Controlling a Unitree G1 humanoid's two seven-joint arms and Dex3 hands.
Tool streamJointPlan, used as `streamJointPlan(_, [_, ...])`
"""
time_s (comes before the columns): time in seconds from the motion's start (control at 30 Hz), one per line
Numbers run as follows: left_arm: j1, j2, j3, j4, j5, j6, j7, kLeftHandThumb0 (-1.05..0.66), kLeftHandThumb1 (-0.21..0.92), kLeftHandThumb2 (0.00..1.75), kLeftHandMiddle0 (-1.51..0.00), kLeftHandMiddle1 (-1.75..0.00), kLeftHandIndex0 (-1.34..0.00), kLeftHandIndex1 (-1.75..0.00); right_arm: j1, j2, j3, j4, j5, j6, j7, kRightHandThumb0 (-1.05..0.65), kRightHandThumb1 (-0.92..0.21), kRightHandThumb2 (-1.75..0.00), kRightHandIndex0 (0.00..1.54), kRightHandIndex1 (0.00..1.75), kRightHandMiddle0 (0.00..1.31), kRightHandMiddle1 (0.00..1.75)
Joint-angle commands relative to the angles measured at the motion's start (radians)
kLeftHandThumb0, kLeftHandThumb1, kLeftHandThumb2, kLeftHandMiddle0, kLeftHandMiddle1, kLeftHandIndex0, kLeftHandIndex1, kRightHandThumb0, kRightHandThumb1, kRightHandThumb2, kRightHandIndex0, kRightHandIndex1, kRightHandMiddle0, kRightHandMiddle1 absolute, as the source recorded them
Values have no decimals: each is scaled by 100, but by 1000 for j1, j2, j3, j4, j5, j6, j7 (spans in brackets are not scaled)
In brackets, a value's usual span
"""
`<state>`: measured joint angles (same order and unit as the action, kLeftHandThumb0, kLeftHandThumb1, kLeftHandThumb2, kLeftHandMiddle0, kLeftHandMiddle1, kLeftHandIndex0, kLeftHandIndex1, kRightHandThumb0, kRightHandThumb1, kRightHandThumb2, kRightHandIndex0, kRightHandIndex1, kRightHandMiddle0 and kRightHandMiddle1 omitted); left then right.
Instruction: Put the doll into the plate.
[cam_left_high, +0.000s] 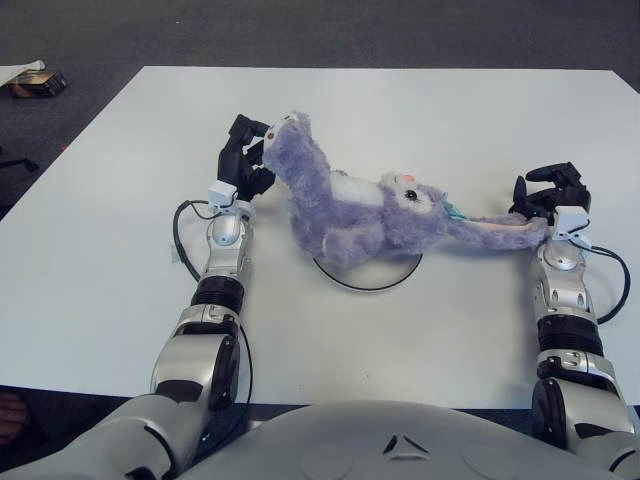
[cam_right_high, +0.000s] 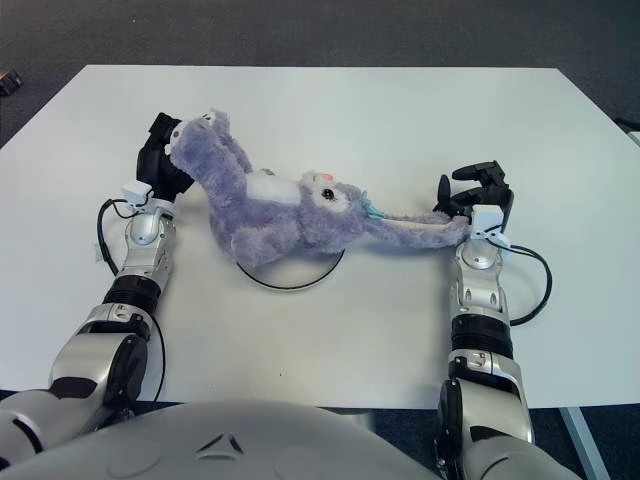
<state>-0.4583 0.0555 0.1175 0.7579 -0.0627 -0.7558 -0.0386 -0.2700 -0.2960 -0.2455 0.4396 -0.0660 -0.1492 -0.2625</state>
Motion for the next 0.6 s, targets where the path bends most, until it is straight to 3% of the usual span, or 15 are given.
streamJointPlan(0.0, [101, -21, -7, 58, 15, -9, 2, -36, 92, 30, -92, -175, -44, -150, 2, 28, 42, 14, -16, 45, 29, -40, -59, -95, 89, 175, 41, 175])
streamJointPlan(0.57, [106, -21, -8, 57, 21, -12, 8, -36, 92, 30, -91, -175, -44, -151, -25, 38, 85, 16, -27, 64, 27, -40, -58, -97, 91, 175, 42, 175])
